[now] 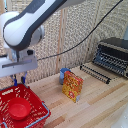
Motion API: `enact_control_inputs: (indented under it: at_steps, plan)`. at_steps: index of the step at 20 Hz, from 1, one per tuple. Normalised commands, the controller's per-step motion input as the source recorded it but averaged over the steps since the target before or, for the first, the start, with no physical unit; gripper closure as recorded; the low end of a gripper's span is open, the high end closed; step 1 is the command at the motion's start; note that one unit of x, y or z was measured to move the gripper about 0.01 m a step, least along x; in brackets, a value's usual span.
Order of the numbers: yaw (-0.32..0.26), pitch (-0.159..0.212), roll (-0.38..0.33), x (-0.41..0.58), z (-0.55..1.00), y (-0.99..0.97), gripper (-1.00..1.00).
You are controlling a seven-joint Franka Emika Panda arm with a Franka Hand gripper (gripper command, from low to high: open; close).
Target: Please locate the crimson dish within your space. Move your hand towards it gently. Tenderly hold the bowl carefully using your fingers and raise it. With caution, shift it towards the basket. Kindly let loose of the dish to drop it in the basket.
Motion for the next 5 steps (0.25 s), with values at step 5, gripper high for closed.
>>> enact_control_inputs:
  at_steps: [5]
  plan:
    - [0.111, -0.190, 0.006, 0.283, 0.19, -0.20, -1.00]
